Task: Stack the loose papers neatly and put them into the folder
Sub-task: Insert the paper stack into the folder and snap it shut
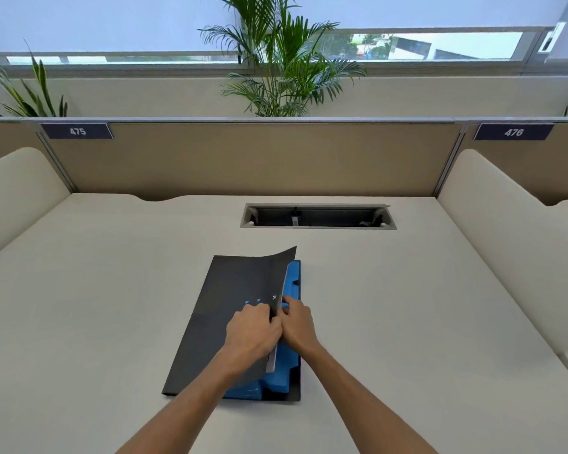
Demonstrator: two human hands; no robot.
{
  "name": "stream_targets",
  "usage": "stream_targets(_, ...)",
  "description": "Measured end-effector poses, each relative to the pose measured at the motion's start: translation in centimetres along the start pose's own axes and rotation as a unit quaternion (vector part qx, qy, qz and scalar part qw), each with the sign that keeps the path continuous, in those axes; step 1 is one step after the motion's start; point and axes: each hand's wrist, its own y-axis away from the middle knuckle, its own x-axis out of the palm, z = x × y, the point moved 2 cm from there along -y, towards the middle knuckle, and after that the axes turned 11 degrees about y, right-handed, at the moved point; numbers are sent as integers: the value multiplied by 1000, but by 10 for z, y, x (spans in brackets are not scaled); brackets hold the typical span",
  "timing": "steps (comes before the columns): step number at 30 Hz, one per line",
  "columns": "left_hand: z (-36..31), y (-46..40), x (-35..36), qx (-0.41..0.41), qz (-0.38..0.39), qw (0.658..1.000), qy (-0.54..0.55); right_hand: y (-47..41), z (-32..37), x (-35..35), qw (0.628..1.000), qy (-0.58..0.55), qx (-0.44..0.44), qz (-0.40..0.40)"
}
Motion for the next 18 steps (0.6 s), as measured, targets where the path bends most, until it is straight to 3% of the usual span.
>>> stream_targets(4,4,-3,7,1,10,1000,5,13,-17,-17,980,119,-35,-154)
stream_targets(7,6,-5,16,3,10,1000,2,18,-30,-25,967,151,-39,-201)
stream_targets(12,10,-3,29,-1,-22,1000,-8,13,-44,-31,966,149,-14,-210)
stream_targets(18,25,-6,60,52,-17,997,-63,6,-44,-24,970,142,-105,-170)
